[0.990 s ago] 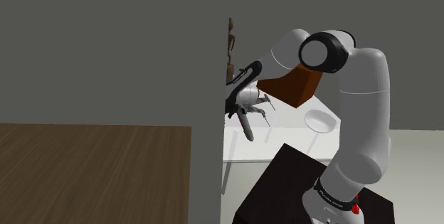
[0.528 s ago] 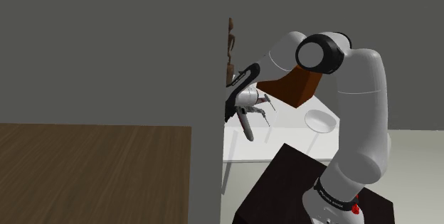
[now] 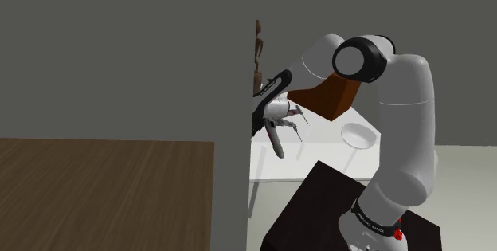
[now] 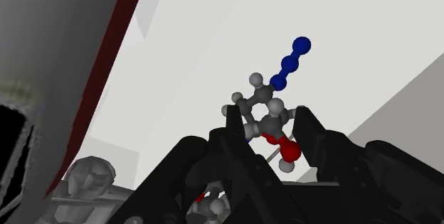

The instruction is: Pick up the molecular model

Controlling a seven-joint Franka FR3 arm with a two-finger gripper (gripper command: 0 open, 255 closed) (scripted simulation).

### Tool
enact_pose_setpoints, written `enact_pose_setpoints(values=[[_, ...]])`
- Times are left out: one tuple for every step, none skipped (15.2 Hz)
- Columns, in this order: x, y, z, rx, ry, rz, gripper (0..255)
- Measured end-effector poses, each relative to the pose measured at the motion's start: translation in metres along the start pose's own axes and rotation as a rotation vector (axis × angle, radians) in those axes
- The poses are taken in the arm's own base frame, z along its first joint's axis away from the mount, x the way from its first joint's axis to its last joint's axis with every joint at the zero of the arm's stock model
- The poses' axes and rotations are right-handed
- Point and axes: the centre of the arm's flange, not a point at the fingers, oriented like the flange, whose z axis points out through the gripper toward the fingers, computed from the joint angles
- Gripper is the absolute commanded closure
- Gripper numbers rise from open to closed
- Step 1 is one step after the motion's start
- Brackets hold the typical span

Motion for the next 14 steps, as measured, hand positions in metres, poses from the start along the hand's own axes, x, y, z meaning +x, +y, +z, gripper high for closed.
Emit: enact_pose_setpoints(values=[[0.002, 0.0, -0.004, 0.0, 0.0, 0.0, 255], [0.002, -0.001, -0.009, 0.0, 0.0, 0.0, 255], [0.003, -0.002, -0.013, 0.0, 0.0, 0.0, 255], [0.004, -0.003, -0.018, 0.0, 0.0, 0.0, 255], [0.005, -0.003, -0.024, 0.0, 0.0, 0.0, 255], [0.007, -0.003, -0.03, 0.0, 0.0, 0.0, 255], [0.008, -0.004, -0.034, 0.0, 0.0, 0.0, 255], [0.007, -0.005, -0.04, 0.0, 0.0, 0.0, 255], [0.009, -0.005, -0.045, 0.0, 0.0, -0.001, 255], [0.011, -0.005, -0.051, 0.0, 0.0, 0.0, 255], [0.012, -0.006, -0.056, 0.0, 0.0, 0.0, 255], [0.013, -0.006, -0.061, 0.0, 0.0, 0.0, 255], [0.014, -0.007, -0.067, 0.0, 0.0, 0.0, 255], [0.014, -0.007, -0.07, 0.0, 0.0, 0.0, 255]])
